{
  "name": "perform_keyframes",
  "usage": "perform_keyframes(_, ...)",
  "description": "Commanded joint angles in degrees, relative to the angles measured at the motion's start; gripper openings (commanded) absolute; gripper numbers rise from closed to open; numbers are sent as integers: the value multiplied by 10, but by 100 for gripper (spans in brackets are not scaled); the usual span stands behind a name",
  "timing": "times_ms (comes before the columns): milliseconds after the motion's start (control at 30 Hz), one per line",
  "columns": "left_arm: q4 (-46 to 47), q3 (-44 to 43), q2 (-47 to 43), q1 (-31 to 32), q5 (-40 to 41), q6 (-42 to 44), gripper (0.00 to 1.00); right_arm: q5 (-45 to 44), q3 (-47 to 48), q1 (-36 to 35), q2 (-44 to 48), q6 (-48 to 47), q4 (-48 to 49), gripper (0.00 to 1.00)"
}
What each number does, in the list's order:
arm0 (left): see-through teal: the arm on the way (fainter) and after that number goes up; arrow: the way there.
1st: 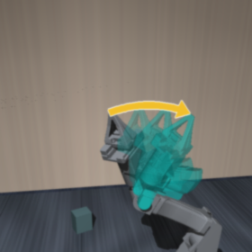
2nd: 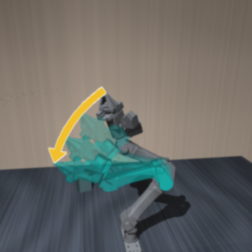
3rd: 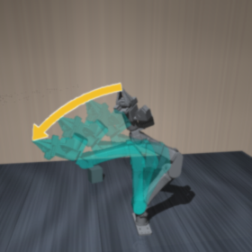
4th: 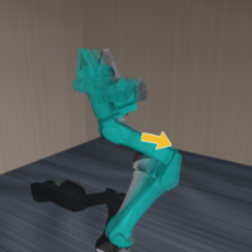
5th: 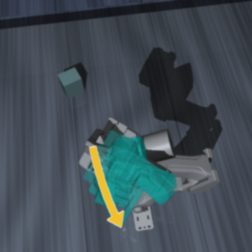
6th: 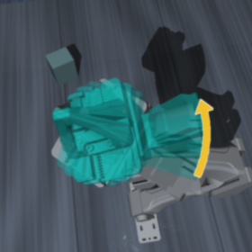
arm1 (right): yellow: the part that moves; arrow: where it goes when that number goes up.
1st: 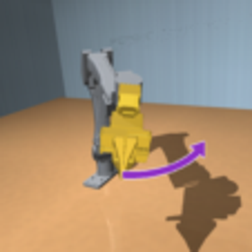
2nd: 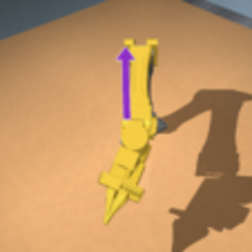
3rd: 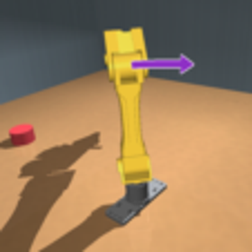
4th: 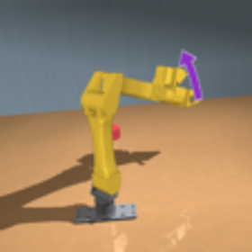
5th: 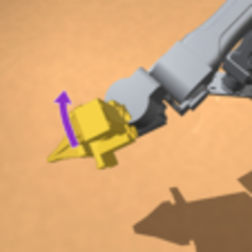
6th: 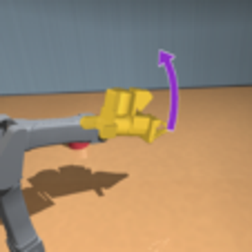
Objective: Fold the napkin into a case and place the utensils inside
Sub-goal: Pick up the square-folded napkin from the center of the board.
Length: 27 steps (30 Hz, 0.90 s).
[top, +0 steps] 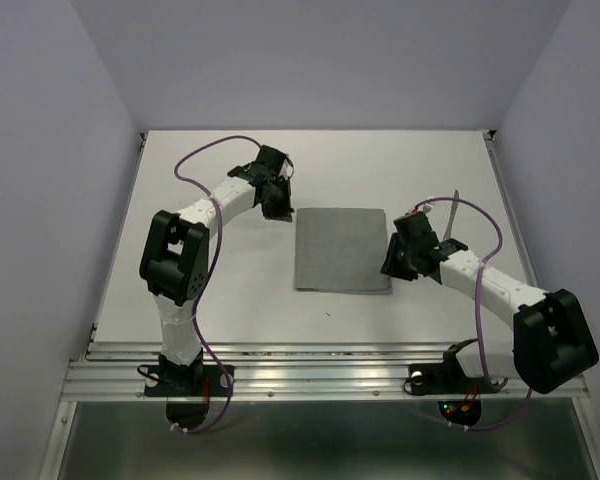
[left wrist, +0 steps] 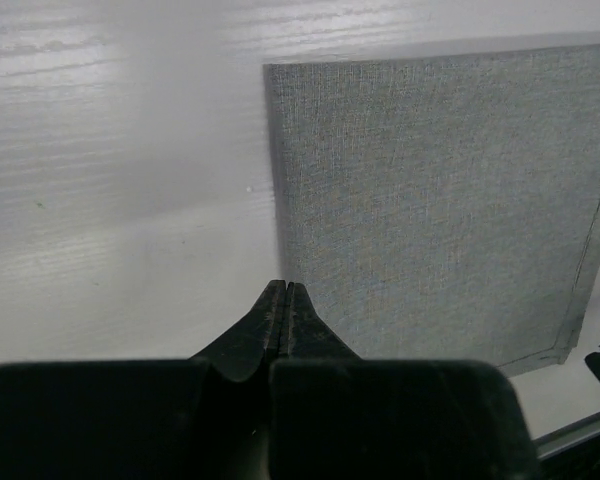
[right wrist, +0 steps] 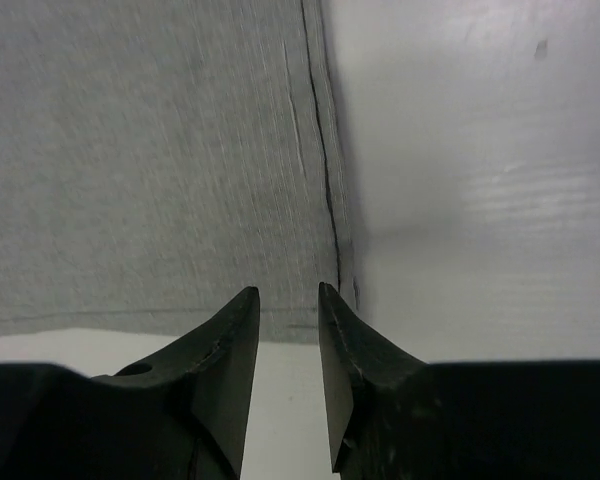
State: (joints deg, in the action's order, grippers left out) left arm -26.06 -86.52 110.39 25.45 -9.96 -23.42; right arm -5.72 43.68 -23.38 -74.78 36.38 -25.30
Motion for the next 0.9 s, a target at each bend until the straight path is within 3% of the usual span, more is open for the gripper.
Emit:
perform_keyframes(0, 20, 6, -26, 2, -6, -5, 0, 15, -33, -35, 21, 58, 2, 35)
perform_keyframes(467, 8, -7, -4, 3, -8, -8, 0, -13, -50, -55, -14, 77, 13, 33)
perform_keyframes(867, 9, -8, 5, 4, -9, -9, 0, -45, -54, -55, -13, 75, 4, 40)
